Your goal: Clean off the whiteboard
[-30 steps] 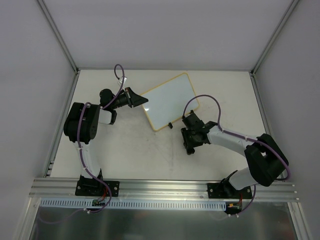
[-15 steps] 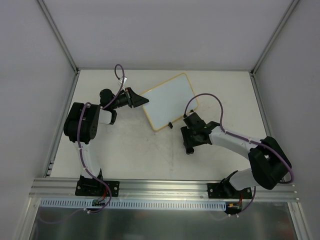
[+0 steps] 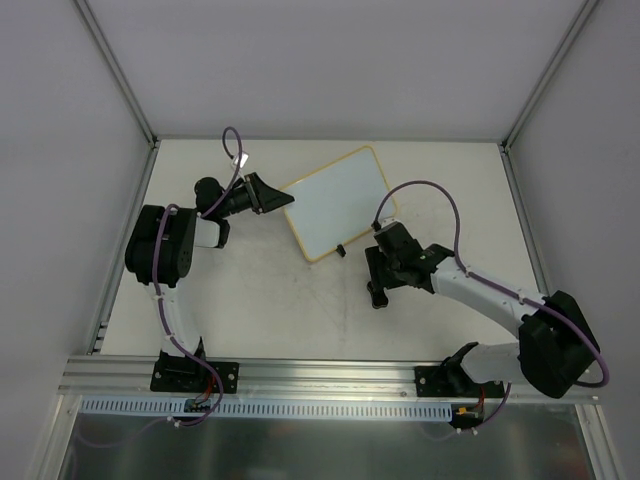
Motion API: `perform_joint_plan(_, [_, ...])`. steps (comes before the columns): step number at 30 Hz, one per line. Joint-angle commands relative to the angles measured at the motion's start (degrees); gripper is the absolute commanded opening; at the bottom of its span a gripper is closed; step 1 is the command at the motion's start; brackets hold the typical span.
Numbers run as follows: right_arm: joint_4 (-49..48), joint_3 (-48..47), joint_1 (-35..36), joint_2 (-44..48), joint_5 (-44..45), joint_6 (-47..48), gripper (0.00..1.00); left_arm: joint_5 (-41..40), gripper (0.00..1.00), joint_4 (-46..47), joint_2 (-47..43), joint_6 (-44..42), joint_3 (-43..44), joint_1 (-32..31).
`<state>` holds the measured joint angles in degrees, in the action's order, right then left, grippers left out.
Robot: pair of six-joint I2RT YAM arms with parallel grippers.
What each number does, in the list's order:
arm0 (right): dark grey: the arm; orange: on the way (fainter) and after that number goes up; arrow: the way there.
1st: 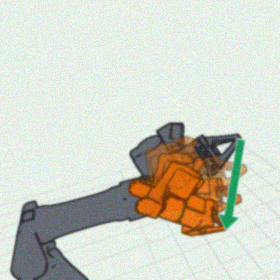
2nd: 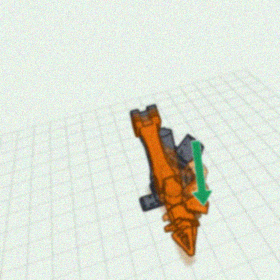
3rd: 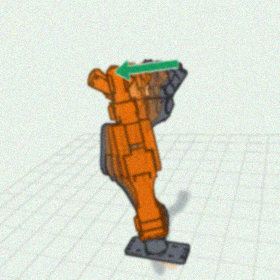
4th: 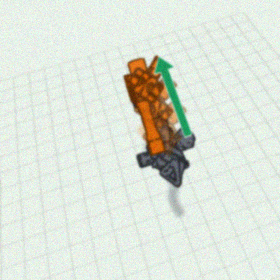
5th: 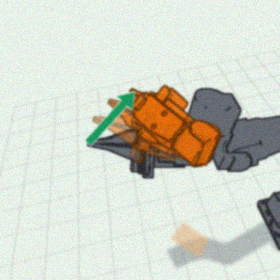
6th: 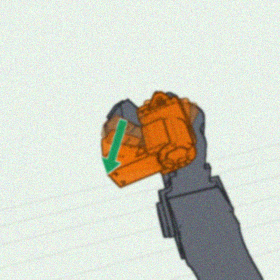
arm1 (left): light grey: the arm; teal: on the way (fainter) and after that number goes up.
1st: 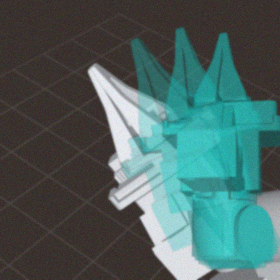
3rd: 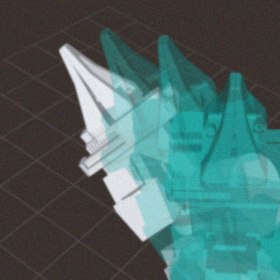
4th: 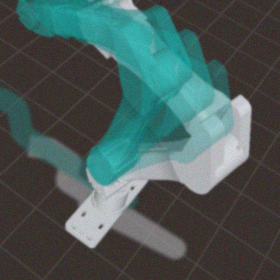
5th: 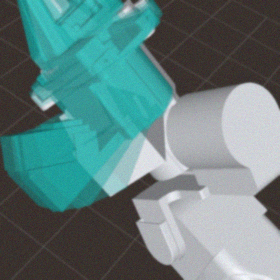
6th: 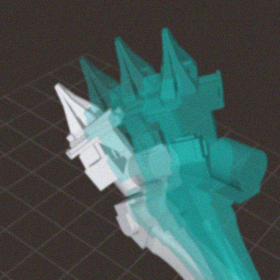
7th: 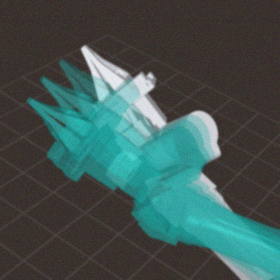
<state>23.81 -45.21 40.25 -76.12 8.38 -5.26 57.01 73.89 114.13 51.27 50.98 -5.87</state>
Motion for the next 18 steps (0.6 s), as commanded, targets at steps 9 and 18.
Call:
perform_joint_plan(9, [0.4, -2.4, -1.0, 8.3, 3.0, 2.2, 0.55, -2.0, 0.59, 17.9, -3.1, 6.1, -5.1, 5.5])
perform_joint_plan(18, [-5.2, 3.5, -2.2, 19.1, 5.8, 2.9, 0.60, -10.1, 0.72, 11.9, -26.2, -1.8, -23.6, 9.2])
